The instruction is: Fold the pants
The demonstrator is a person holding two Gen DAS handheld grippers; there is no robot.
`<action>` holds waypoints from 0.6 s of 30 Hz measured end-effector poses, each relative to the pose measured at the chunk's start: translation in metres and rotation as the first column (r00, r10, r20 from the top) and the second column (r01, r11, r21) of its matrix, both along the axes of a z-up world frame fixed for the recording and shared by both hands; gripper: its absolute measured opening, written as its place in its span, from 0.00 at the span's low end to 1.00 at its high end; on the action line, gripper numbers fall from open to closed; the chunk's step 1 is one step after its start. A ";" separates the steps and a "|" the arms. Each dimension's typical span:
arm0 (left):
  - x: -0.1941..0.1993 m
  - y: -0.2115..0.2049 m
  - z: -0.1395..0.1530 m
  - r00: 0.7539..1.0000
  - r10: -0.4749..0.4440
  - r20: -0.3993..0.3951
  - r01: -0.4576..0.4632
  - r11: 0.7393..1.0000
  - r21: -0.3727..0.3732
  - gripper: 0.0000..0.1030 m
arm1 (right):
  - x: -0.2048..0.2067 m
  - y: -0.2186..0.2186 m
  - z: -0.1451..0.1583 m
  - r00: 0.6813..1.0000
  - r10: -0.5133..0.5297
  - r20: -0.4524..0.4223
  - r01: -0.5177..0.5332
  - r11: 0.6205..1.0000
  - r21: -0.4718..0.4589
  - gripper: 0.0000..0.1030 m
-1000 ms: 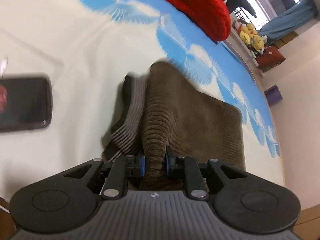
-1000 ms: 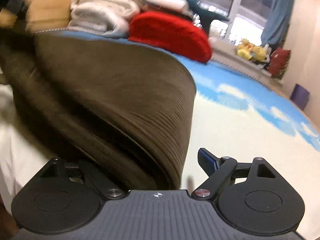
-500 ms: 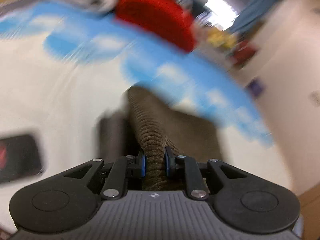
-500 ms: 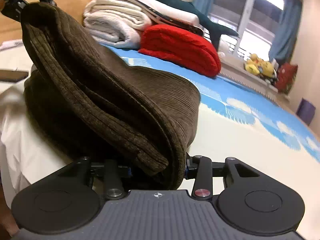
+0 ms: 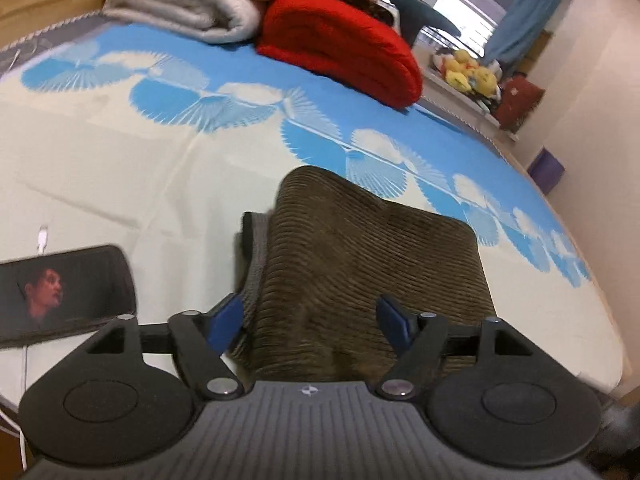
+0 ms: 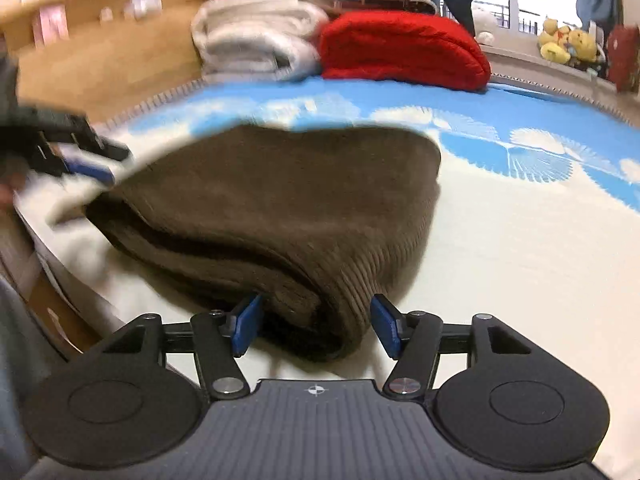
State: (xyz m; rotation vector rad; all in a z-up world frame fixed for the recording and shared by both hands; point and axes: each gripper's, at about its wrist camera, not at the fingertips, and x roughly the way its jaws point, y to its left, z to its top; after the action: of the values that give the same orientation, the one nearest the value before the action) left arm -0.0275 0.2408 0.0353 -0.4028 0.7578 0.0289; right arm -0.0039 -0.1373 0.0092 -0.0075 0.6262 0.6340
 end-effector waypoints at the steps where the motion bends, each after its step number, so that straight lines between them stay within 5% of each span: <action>1: 0.005 -0.005 -0.001 1.000 -0.010 -0.009 0.010 1.000 0.021 0.75 | 0.000 -0.004 0.009 0.999 -0.032 0.025 0.030 0.999 0.044 0.60; 5: 0.030 -0.026 -0.015 0.996 -0.049 -0.081 0.058 0.991 0.119 0.74 | 0.014 0.002 0.027 0.991 -0.104 0.086 0.095 0.990 0.102 0.60; 7: 0.027 -0.033 -0.031 0.985 -0.065 -0.162 0.096 0.977 0.192 0.74 | 0.021 0.020 0.013 0.994 -0.033 0.107 0.035 0.999 -0.020 0.59; 9: 0.018 -0.029 -0.050 0.976 -0.051 -0.210 0.086 0.983 0.160 0.78 | 0.016 0.038 -0.032 0.995 0.098 -0.008 -0.098 0.976 -0.197 0.58; 12: 0.015 -0.023 -0.048 0.978 -0.043 -0.204 0.072 0.988 0.138 0.80 | -0.011 0.033 -0.049 0.982 0.118 0.146 -0.086 0.974 -0.209 0.58; 15: 0.014 -0.023 -0.036 0.981 -0.017 -0.191 0.047 0.986 0.158 0.79 | 0.007 0.029 -0.032 0.995 0.078 0.059 -0.066 0.983 -0.172 0.59; 18: 0.012 -0.024 -0.007 0.996 0.006 -0.085 0.009 0.985 0.173 0.79 | 0.015 0.015 -0.010 0.998 0.029 0.055 -0.023 0.994 -0.103 0.61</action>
State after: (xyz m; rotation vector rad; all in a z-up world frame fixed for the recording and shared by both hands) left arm -0.0157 0.2170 0.0279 -0.2365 0.8334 0.1106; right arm 0.0114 -0.1221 -0.0012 -0.1286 0.6041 0.6244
